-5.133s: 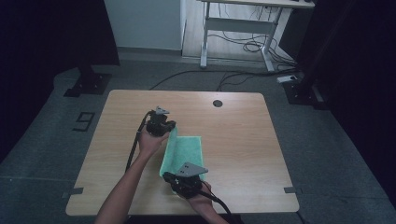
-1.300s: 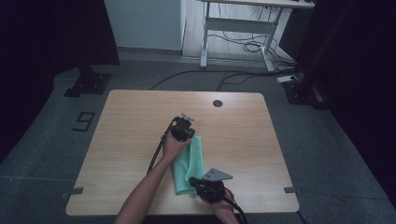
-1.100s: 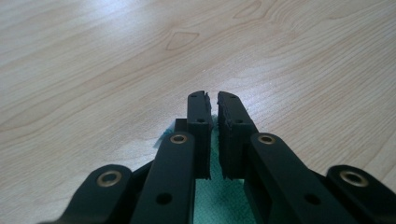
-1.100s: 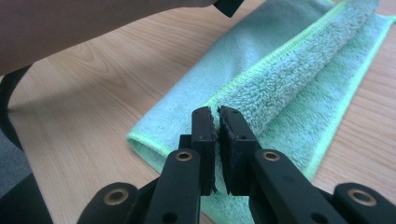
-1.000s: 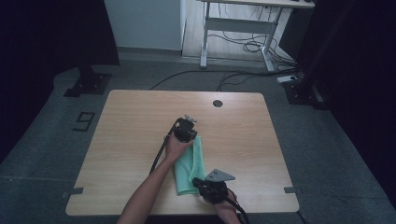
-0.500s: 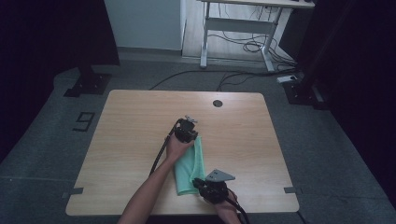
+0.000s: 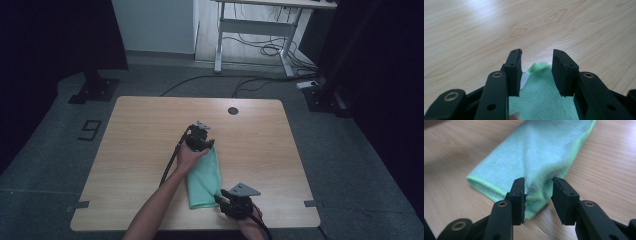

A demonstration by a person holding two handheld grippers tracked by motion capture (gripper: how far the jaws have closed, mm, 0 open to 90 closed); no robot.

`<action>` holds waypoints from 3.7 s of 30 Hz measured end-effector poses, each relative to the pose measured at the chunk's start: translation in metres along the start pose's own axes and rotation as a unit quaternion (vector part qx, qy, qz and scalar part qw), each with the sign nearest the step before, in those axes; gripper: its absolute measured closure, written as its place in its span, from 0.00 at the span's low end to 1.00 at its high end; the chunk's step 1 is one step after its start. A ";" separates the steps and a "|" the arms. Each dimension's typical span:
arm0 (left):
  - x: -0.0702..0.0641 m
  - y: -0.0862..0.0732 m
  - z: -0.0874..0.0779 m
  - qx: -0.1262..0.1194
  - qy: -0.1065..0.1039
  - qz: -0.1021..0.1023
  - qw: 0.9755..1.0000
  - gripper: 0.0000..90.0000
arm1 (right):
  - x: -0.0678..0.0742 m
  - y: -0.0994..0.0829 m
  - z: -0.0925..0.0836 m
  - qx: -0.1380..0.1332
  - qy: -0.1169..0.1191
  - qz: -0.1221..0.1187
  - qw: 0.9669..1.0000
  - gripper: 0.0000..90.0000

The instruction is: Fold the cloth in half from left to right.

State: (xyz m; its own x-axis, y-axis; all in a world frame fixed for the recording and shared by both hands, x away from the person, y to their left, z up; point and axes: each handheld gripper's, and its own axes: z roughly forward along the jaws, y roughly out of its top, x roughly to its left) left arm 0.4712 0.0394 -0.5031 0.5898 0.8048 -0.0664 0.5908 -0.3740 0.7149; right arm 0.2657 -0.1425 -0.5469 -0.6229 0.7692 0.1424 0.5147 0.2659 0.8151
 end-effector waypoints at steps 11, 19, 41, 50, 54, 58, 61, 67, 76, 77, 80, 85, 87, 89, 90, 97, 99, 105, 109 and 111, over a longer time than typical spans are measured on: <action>0.013 -0.015 -0.023 -0.004 0.002 -0.008 1.000 0.64 | -0.003 0.003 -0.011 -0.014 -0.024 0.003 1.000 0.59; 0.025 -0.027 -0.032 0.008 0.007 -0.007 1.000 0.65 | 0.010 0.020 -0.013 -0.032 -0.008 -0.017 0.999 0.59; 0.042 -0.056 -0.026 0.055 0.013 -0.010 0.998 0.67 | 0.058 0.029 0.060 0.045 0.095 -0.045 0.993 0.58; 0.047 -0.060 -0.025 0.053 0.013 -0.019 0.998 0.66 | 0.055 0.024 0.040 0.032 0.099 -0.058 0.993 0.58; 0.047 -0.061 -0.025 0.054 0.014 -0.021 0.998 0.67 | 0.052 0.019 0.035 0.034 0.099 -0.062 0.992 0.59; 0.047 -0.060 -0.025 0.055 0.013 -0.021 0.998 0.67 | 0.053 0.018 0.039 0.042 0.095 -0.075 0.992 0.68; 0.049 -0.061 -0.026 0.056 0.011 -0.023 0.998 0.67 | 0.054 0.019 0.043 0.045 0.095 -0.075 0.992 0.80; 0.051 -0.062 -0.028 0.056 0.010 -0.026 0.998 0.67 | 0.061 0.021 0.047 0.050 0.096 -0.092 0.990 0.94; 0.055 -0.065 -0.031 0.055 0.011 -0.032 0.998 0.67 | 0.069 0.022 0.049 0.038 0.107 -0.105 0.988 0.95; 0.056 -0.065 -0.032 0.054 0.011 -0.033 0.998 0.67 | 0.070 0.023 0.050 0.037 0.108 -0.108 0.988 0.95; 0.057 -0.066 -0.033 0.054 0.011 -0.033 0.998 0.67 | 0.071 0.022 0.051 0.036 0.117 -0.111 0.986 0.91; 0.059 -0.066 -0.036 0.051 0.011 -0.035 0.998 0.67 | 0.069 0.021 0.055 0.044 0.128 -0.101 0.986 0.89; 0.058 -0.064 -0.040 0.041 0.010 -0.032 0.999 0.68 | 0.067 0.021 0.055 0.044 0.132 -0.094 0.986 0.87; 0.056 -0.061 -0.043 0.035 0.007 -0.029 0.999 0.68 | 0.066 0.021 0.055 0.044 0.138 -0.086 0.986 0.84; 0.054 -0.060 -0.044 0.033 0.005 -0.027 0.999 0.68 | 0.066 0.021 0.055 0.042 0.139 -0.085 0.986 0.82; 0.048 -0.061 -0.038 0.050 -0.002 -0.013 0.999 0.68 | 0.053 0.031 0.039 0.013 0.132 -0.070 0.989 0.70; 0.050 -0.064 -0.035 0.054 -0.001 -0.016 0.998 0.68 | 0.041 0.035 0.035 0.007 0.117 -0.061 0.991 0.69; 0.058 -0.070 -0.034 0.051 -0.006 -0.030 0.998 0.67 | 0.009 0.046 0.036 0.005 0.081 -0.052 0.995 0.68; 0.057 -0.071 -0.034 0.051 -0.004 -0.025 0.998 0.68 | -0.002 0.058 0.049 0.012 0.069 -0.053 0.996 0.67; 0.057 -0.071 -0.034 0.051 -0.003 -0.022 0.998 0.68 | -0.003 0.062 0.058 0.019 0.063 -0.059 0.996 0.66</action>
State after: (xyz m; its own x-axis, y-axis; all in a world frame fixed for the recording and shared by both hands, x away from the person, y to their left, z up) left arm 0.4445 0.1270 -0.5340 0.5652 0.8187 -0.1016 0.6693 -0.3830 0.6367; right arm 0.3339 -0.0943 -0.5295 -0.7482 0.6528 0.1184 0.4536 0.3732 0.8093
